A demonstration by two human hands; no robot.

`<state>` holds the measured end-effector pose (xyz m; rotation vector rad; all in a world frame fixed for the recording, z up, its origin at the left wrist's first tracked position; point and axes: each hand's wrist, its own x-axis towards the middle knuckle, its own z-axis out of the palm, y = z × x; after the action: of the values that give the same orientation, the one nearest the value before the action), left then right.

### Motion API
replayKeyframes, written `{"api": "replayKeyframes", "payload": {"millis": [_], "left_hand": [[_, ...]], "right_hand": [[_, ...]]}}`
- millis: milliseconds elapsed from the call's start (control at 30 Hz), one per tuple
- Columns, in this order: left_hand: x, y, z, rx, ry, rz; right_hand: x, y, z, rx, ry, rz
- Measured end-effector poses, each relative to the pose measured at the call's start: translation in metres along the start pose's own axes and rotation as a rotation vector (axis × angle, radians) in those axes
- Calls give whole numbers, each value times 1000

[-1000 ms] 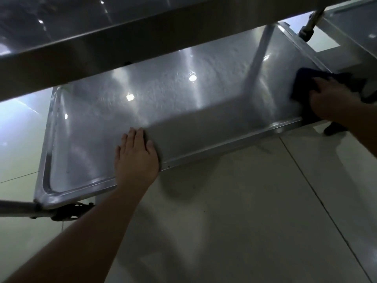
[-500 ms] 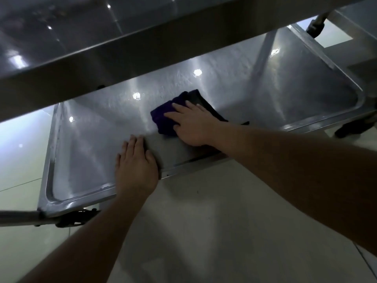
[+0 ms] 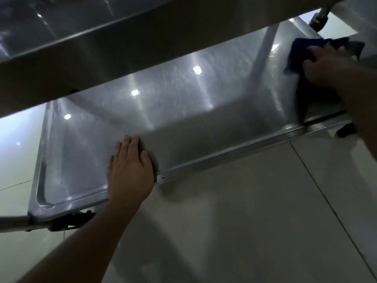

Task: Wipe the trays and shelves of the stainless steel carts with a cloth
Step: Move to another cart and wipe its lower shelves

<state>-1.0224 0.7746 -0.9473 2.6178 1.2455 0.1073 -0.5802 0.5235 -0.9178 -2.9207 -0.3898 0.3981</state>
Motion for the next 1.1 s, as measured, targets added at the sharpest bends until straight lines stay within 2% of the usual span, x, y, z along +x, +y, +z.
{"api": "replayKeyframes", "payload": {"millis": [100,233,367,433,567,633,767,900,1000,1100], "left_hand": [[0,-1,0,8,0,0],[1,-2,2,5,8,-5],[0,-2,4,-3,13,-11],[1,-1,3,-6,12,-16],[1,-2,2,-7,28,-14],[2,-2,1,-10,32,-24],[1,-2,1,-20,29,-23],[1,-3,3,-38,37,-21],[1,-2,3,-46,31,-28],[4,-3,2,-78,-8,-33]], "right_hand": [[-18,27,-1,-11,23,-4],[-69,18,17,66,55,-87],[-136,-22,42,18,9,-369],[-163,-55,54,-5,-64,-504],[-186,-86,68,-56,-140,-777],[-173,-77,63,-47,-116,-727],[-128,-28,42,74,98,-370],[-101,40,33,86,201,-46],[-97,50,42,97,153,14],[-148,-8,42,86,147,-82]]}}
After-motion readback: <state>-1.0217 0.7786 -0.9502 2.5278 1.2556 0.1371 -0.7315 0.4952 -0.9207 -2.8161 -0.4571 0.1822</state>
